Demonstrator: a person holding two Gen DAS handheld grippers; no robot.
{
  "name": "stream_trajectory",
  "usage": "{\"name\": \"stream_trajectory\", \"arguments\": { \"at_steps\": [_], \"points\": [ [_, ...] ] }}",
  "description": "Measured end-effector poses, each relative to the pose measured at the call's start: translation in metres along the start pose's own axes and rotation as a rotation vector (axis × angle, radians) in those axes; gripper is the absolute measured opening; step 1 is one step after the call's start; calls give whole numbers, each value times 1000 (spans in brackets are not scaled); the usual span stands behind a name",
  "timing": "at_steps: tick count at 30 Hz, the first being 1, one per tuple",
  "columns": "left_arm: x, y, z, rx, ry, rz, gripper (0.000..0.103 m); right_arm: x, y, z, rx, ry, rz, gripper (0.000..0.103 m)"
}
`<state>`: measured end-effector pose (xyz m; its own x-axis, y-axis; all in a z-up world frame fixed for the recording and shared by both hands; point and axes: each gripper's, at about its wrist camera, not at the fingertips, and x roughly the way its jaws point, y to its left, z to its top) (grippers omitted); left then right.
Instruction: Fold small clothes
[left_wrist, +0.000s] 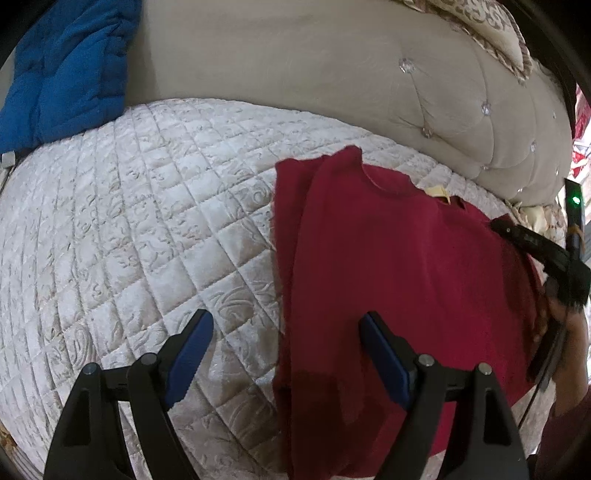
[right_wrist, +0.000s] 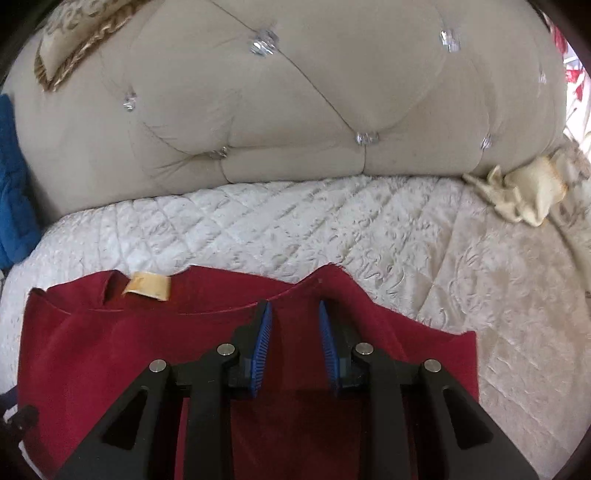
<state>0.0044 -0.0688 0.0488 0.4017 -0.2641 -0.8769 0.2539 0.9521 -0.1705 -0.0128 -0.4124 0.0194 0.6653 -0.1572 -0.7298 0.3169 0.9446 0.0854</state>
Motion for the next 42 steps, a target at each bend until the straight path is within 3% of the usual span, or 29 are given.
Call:
{"name": "stream_trajectory", "arguments": {
  "at_steps": [2, 6, 10, 12, 16, 19, 21, 22, 23, 24, 25, 27, 30, 37, 42],
  "points": [
    [-8, 6, -2, -15, -11, 1, 86, -14, 15, -3, 1, -5, 101, 8],
    [-12, 22, -8, -44, 9, 24, 86, -27, 80, -11, -108, 93, 351, 12],
    [-13, 37, -10, -99, 46, -31, 86, -25, 150, -18, -199, 161, 500, 19],
    [-14, 39, -10, -99, 49, -36, 86, -15, 186, -17, -255, 184, 515, 31],
    [-13, 36, -12, -73, 62, -32, 86, 9, 233, -16, -337, 267, 483, 39],
    [-12, 31, -10, -59, 67, -40, 86, 26, 261, -21, -419, 299, 413, 58],
    [-12, 28, -11, -50, 71, -38, 86, 30, 272, -26, -477, 286, 355, 60],
    [-11, 28, -12, -47, 71, -36, 86, 32, 275, -28, -498, 276, 326, 59],
    [-11, 26, -12, -43, 72, -33, 86, 33, 276, -30, -506, 260, 310, 50],
    [-11, 25, -12, -40, 72, -31, 86, 32, 274, -32, -517, 236, 277, 34],
    [-11, 24, -13, -35, 71, -30, 86, 30, 271, -34, -533, 215, 254, 31],
    [-11, 22, -13, -27, 66, -31, 86, 24, 259, -32, -514, 195, 281, 17],
    [-12, 18, -14, -15, 56, -22, 86, 19, 240, -28, -441, 198, 338, 6],
    [-12, 15, -15, -6, 49, -25, 86, 11, 232, -27, -402, 190, 374, 3],
    [-13, 11, -16, 13, 58, -72, 86, 2, 224, -22, -361, 187, 420, 0]
  ]
}}
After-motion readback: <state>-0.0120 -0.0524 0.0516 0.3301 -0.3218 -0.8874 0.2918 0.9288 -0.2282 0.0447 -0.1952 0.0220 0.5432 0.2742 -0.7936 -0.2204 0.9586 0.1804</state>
